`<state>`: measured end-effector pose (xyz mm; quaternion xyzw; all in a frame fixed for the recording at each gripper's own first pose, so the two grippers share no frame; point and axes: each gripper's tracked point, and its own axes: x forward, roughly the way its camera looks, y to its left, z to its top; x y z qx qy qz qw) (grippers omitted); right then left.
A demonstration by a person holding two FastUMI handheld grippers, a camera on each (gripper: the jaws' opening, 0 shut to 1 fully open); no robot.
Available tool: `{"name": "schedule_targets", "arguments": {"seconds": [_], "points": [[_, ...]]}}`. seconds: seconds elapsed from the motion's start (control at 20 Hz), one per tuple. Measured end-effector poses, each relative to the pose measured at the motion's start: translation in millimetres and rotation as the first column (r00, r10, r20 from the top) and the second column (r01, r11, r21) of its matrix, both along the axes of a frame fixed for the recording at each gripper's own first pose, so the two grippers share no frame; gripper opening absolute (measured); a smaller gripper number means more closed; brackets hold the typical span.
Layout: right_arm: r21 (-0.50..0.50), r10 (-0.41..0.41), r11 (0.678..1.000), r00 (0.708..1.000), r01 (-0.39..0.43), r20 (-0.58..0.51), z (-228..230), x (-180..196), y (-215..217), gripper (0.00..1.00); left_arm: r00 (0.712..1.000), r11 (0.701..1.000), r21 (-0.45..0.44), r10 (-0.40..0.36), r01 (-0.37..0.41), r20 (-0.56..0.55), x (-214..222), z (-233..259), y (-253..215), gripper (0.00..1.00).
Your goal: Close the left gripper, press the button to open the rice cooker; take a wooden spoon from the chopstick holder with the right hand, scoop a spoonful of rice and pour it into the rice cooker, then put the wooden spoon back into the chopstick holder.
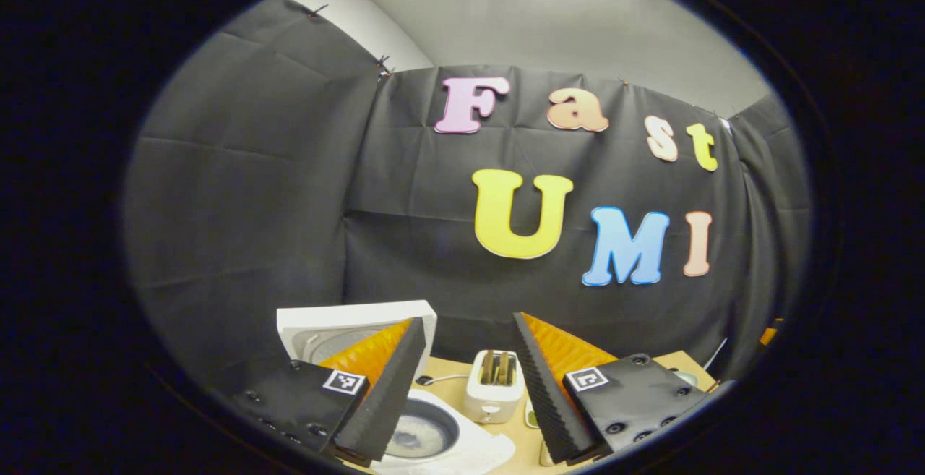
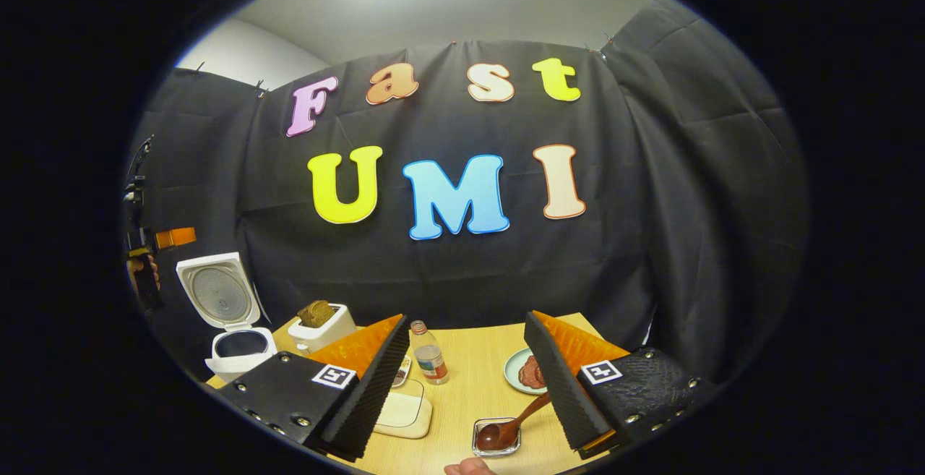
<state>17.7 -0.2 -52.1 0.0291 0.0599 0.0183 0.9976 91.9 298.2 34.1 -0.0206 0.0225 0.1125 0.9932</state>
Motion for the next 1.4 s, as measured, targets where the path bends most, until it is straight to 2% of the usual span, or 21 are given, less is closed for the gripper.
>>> {"name": "schedule_targets", "arguments": {"seconds": [0.1,0.2,0.3,0.4,0.5,0.55,0.65,0.75,0.8,0.9,0.95,1.05,1.1,1.25,1.4], "points": [[-0.005,-0.012,1.000,1.000,0.012,-0.007,-2,1,1,0.97,0.999,0.999,0.019,0.042,-0.042,-0.015,19,4,20,0.86],[-0.006,-0.027,1.000,0.999,0.027,-0.022,-9,1,2,0.97,0.991,0.991,0.032,0.127,-0.126,-0.040,35,4,54,0.86],[-0.010,-0.041,0.999,0.999,0.041,-0.035,-12,2,2,0.98,0.988,0.988,0.053,0.150,-0.148,-0.036,49,2,78,0.83],[-0.022,-0.055,0.998,0.997,0.054,-0.047,-16,2,2,0.97,0.986,0.985,0.065,0.162,-0.159,-0.048,72,-1,93,0.85],[-0.029,-0.071,0.997,0.996,0.070,-0.053,-17,4,2,0.98,0.978,0.981,0.032,0.193,-0.191,-0.074,92,-11,112,0.86],[-0.030,-0.077,0.997,0.996,0.076,-0.055,-19,5,2,0.98,0.970,0.974,0.015,0.225,-0.224,-0.089,100,-18,124,0.83],[-0.035,-0.081,0.996,0.995,0.079,-0.061,-21,6,6,0.98,0.955,0.961,-0.001,0.276,-0.278,-0.109,114,-31,145,0.86],[-0.045,-0.060,0.997,0.996,0.057,-0.071,-23,7,16,0.98,0.944,0.952,-0.010,0.300,-0.304,-0.134,129,-45,161,0.83],[-0.060,-0.052,0.997,0.996,0.048,-0.070,-22,8,19,0.98,0.937,0.948,-0.017,0.312,-0.318,-0.155,135,-53,169,0.86],[-0.083,-0.042,0.996,0.997,0.037,-0.063,-20,9,23,0.98,0.920,0.935,-0.034,0.340,-0.353,-0.196,145,-68,182,0.83],[-0.083,-0.038,0.996,0.997,0.032,-0.061,-18,9,26,0.98,0.912,0.928,-0.034,0.358,-0.371,-0.202,147,-72,189,0.86],[-0.073,-0.029,0.997,0.997,0.024,-0.065,-19,9,30,0.98,0.901,0.923,0.019,0.380,-0.385,-0.209,145,-76,192,0.83],[-0.067,-0.021,0.998,0.997,0.017,-0.070,-20,10,33,0.98,0.898,0.922,0.044,0.386,-0.386,-0.211,144,-77,192,0.86],[-0.055,-0.006,0.998,0.998,0.002,-0.064,-18,11,38,0.98,0.894,0.917,0.011,0.392,-0.400,-0.218,144,-73,187,0.87],[-0.038,0.002,0.999,0.998,-0.005,-0.066,-20,9,37,0.98,0.899,0.921,0.041,0.387,-0.387,-0.204,142,-72,185,0.87]]}}
